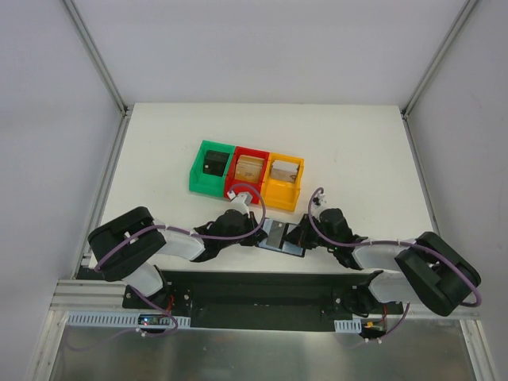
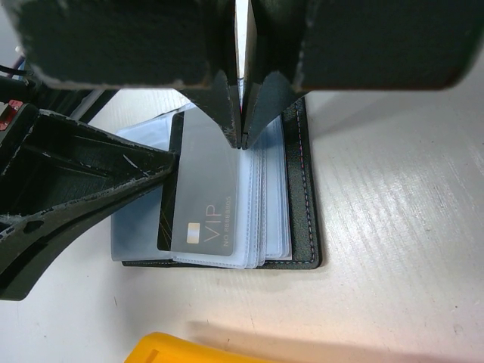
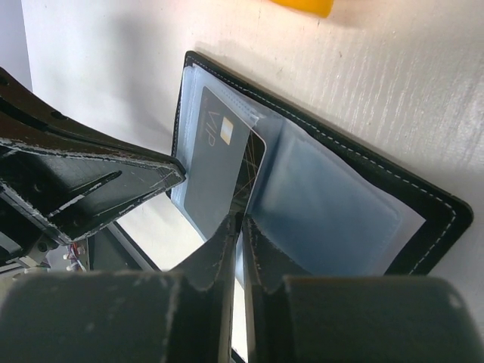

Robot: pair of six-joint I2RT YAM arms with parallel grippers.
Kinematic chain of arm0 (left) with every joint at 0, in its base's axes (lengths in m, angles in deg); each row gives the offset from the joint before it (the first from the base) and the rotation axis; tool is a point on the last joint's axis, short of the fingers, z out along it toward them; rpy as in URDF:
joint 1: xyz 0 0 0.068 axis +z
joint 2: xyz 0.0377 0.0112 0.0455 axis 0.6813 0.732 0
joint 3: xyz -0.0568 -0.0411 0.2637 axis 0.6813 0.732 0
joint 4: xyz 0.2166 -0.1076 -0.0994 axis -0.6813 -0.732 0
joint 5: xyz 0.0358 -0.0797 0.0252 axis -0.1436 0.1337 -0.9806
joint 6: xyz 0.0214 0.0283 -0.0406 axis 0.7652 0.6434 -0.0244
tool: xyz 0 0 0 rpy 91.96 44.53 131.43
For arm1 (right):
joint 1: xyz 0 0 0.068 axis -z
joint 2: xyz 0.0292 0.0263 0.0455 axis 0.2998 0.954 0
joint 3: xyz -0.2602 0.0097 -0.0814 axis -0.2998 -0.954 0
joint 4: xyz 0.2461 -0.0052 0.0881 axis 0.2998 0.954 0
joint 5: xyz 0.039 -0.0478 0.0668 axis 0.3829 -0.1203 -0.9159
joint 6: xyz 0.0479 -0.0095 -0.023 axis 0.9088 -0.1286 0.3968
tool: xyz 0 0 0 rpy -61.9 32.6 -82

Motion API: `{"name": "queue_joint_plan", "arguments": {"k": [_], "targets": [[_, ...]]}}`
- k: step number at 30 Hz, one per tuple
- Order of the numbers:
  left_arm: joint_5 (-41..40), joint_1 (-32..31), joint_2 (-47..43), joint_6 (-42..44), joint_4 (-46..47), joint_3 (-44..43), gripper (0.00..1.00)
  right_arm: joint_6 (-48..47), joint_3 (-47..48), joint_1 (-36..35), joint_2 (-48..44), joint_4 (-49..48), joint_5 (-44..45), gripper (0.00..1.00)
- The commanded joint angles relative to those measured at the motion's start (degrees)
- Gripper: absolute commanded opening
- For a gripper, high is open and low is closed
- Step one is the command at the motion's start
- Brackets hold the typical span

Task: Take the credit cards out of the card holder
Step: Remove the credit card from the card holder.

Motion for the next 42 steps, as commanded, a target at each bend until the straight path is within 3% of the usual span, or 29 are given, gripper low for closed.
{"name": "queue_joint_plan", "arguments": {"k": [1,4,24,34,42], "targets": [[-2.5,0.1,0.4,0.2,-4.8,1.7,0.0,-0.7,-0.7,0.4,-1.4,-0.1,0.0,0.05],[-2.7,0.1,0.3,0.0,-4.9,1.8,0.0,-0.8,-0.7,0.6,-1.5,-0.1,0.0,0.01],[-3.3,0.7,-0.7,-1.3,-4.6,2.9,0.0,-0.5,-2.3,2.7,-8.7,4.7,-2.9,0.0],[-3.1,1.1,-4.3,-0.2,-5.6,2.5,0.0,-7.9,2.3,2.8,-17.2,23.7,-1.8,0.0],[-2.6,1.1,-4.0,0.0,-5.8,1.9,0.0,-10.3,4.3,2.8,-21.6,31.2,-0.4,0.0]]}}
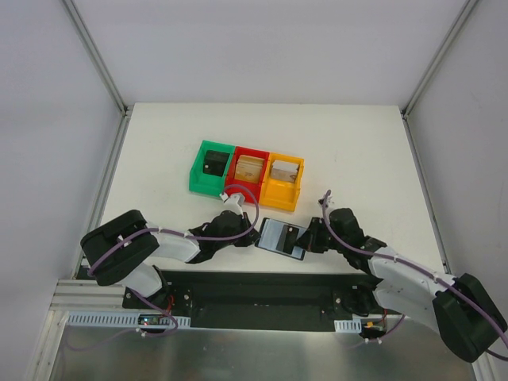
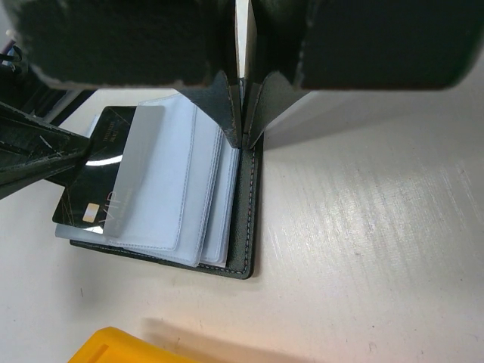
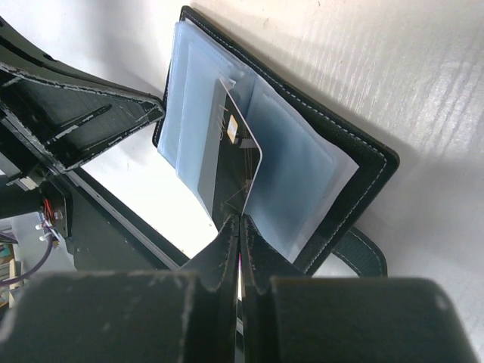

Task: Take the credit cards out of the card holder
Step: Remove the credit card from the card holder.

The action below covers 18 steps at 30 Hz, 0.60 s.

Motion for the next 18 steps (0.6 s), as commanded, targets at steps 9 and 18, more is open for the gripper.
{"name": "queue_joint_plan", "arguments": {"k": [9,18], "targets": [[-0.8,0.3,-2.4,2.1,-2.9,-0.5,0.0,-3.7,3.3,0.3,-2.4,7.0,1.7,0.01],[-0.1,0.3,-7.8,2.7,-3.6,-1.6,0.0,-4.0,3.3,0.4,-1.6,6.9,2.0,0.0]]}}
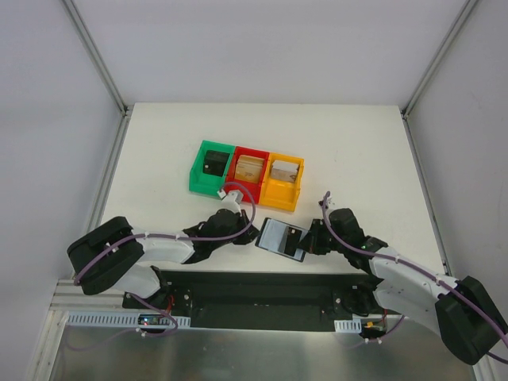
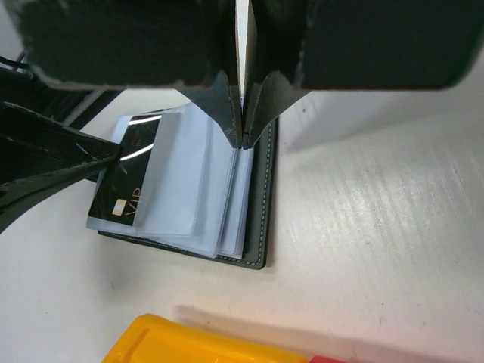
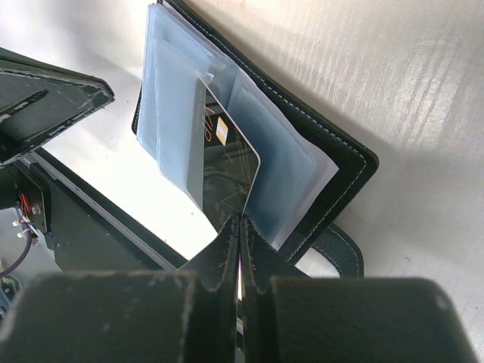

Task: Take the credit cards out of the card holder
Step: Remove the credit card from the card holder.

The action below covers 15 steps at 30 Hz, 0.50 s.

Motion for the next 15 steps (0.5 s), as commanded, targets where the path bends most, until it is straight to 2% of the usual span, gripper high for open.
{"name": "queue_joint_plan", "arguments": {"k": [1,7,11,15], "targets": [[0.9,0.2,-2.7,1.7,0.1,-2.0,0.0,-1.4,2.3,0.4,0.2,0.5,0.9,0.01],[9.8,0.2,1.8,1.9,5.1,-5.0,0.0,-1.7,2.7,0.3,0.7,0.3,0.7,0.0],[14.5,0.2,5.9,-0.2,11.9,-5.4,0.0,-2.0,2.6,0.4,0.6,0.1,0.8,0.0],[16.7,-0.1,9.4,-0.3,12.5,-7.3,0.0,-2.1,2.7,0.4,1.2,-0.2,0.7,0.0]]}}
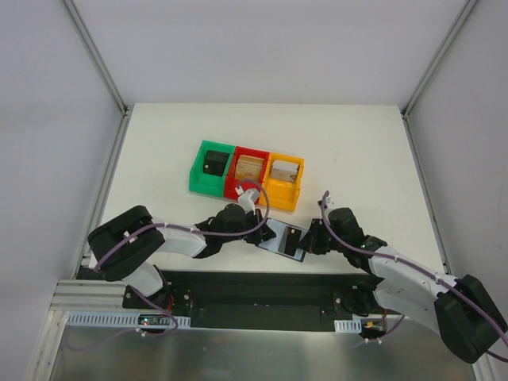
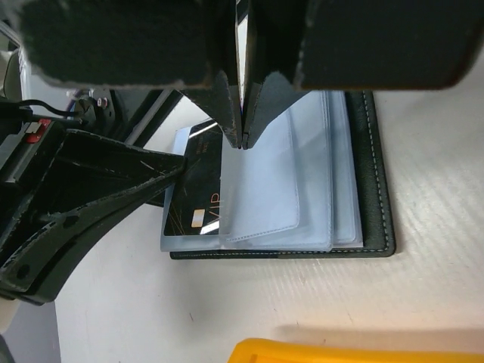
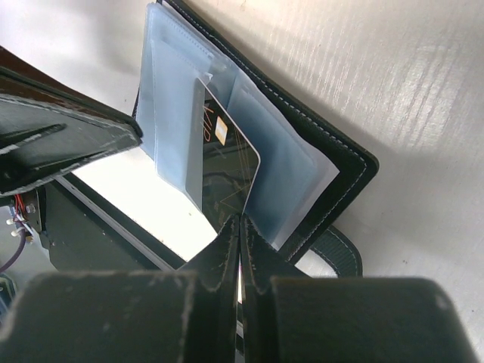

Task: Take the credit cards out of the card holder
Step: Remove the credit card from the card holder.

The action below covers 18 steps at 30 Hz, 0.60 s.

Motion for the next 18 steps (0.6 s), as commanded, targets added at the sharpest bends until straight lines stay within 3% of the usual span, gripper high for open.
{"name": "queue_joint_plan", "arguments": {"k": [1,10,18], "targets": [[4.9,-0.4,3.3,-0.8,4.8,-3.0,0.0,-1.1,2.3,0.3,0.6,-0.2,0.6,0.0],[-5.4,0.2,4.2,-2.3,-4.5,-2.3,0.0,-2.0,2.1,0.4,-1.0,1.0,1.2,0.01],[-9.3,0.6,3.9,-3.0,-7.7,-1.3,0.0,-2.1,2.1,0.9,-1.9,1.9,1.1,0.0]]}}
